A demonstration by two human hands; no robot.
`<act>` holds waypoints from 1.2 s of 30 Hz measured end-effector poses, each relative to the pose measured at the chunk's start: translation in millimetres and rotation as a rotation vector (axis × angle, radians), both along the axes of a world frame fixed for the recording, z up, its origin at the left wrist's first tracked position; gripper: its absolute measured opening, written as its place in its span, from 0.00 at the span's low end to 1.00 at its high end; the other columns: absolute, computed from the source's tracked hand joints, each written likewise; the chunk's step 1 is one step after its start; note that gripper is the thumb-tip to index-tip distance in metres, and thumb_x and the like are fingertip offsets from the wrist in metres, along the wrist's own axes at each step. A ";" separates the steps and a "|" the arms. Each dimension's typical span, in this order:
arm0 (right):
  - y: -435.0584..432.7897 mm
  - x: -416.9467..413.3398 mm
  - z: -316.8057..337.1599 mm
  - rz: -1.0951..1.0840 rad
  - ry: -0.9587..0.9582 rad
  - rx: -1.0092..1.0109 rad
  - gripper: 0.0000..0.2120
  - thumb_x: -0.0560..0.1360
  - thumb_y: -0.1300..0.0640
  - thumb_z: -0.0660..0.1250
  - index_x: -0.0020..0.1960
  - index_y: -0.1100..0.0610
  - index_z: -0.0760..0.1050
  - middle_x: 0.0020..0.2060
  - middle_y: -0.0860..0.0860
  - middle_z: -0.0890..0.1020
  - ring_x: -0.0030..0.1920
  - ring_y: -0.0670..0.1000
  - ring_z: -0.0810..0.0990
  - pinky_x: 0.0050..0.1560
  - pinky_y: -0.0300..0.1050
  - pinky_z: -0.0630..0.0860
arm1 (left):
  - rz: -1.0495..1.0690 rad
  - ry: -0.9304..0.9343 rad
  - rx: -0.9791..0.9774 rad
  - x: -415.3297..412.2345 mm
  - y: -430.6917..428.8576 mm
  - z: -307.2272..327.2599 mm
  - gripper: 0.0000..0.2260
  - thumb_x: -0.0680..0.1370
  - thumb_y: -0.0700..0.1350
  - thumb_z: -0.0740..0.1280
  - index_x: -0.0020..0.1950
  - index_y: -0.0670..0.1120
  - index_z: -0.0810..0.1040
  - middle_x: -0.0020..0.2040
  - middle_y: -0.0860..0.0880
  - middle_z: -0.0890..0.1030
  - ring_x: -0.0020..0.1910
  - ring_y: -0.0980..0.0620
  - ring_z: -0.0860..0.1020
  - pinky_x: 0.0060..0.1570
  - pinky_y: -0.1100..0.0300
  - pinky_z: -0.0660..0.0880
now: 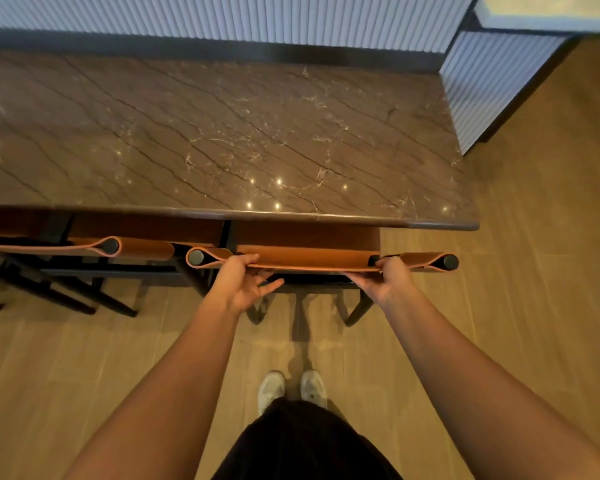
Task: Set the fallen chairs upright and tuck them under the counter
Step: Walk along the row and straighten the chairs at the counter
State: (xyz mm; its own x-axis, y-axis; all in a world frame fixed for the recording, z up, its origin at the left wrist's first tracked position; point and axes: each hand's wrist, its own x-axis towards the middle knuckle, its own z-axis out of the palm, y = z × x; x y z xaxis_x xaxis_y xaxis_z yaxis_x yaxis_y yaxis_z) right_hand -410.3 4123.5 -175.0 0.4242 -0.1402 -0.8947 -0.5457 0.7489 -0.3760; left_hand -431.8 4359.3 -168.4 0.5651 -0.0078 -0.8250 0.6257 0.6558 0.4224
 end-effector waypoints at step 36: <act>-38.0 14.1 -0.9 0.105 -0.157 -0.053 0.10 0.80 0.69 0.55 0.61 0.65 0.67 0.57 0.64 0.77 0.55 0.62 0.79 0.52 0.60 0.80 | 0.065 -0.018 -0.001 24.3 -26.3 2.9 0.18 0.79 0.34 0.57 0.69 0.40 0.67 0.62 0.36 0.77 0.57 0.40 0.78 0.55 0.48 0.76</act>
